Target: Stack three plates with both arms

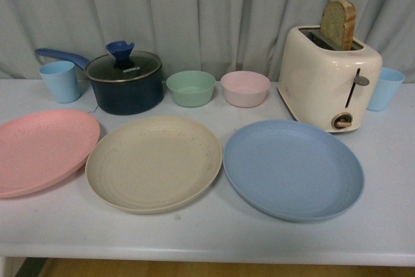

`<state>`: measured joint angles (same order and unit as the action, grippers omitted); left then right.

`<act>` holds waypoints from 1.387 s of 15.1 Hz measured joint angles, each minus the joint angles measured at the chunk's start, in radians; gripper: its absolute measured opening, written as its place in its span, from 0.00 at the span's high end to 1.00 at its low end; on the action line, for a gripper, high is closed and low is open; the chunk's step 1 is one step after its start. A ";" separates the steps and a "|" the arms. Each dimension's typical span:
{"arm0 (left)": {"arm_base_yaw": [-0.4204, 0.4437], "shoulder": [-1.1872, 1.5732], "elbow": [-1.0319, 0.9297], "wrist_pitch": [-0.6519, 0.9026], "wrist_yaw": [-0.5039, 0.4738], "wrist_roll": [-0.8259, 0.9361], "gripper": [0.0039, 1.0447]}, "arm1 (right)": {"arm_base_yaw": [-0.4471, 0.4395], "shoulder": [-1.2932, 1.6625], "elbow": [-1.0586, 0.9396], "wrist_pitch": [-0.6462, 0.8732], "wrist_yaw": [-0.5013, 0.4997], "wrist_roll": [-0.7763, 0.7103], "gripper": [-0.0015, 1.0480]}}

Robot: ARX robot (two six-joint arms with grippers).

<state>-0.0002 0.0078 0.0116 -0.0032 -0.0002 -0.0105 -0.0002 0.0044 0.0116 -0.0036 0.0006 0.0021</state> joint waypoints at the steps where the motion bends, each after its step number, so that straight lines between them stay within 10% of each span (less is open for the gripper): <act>1: 0.000 0.000 0.000 0.000 0.000 0.000 0.06 | 0.000 0.000 0.000 0.000 0.000 0.000 0.06; 17: 0.000 0.000 0.000 0.000 0.000 0.000 0.06 | 0.000 0.000 0.000 0.000 0.000 0.000 0.06; 21: -0.030 0.277 0.176 -0.308 -0.424 -0.175 0.06 | -0.001 0.000 0.000 -0.002 0.002 0.000 0.06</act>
<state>-0.0299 0.2844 0.1875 -0.3111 -0.4244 -0.1852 -0.0013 0.0044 0.0116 -0.0051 0.0025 0.0021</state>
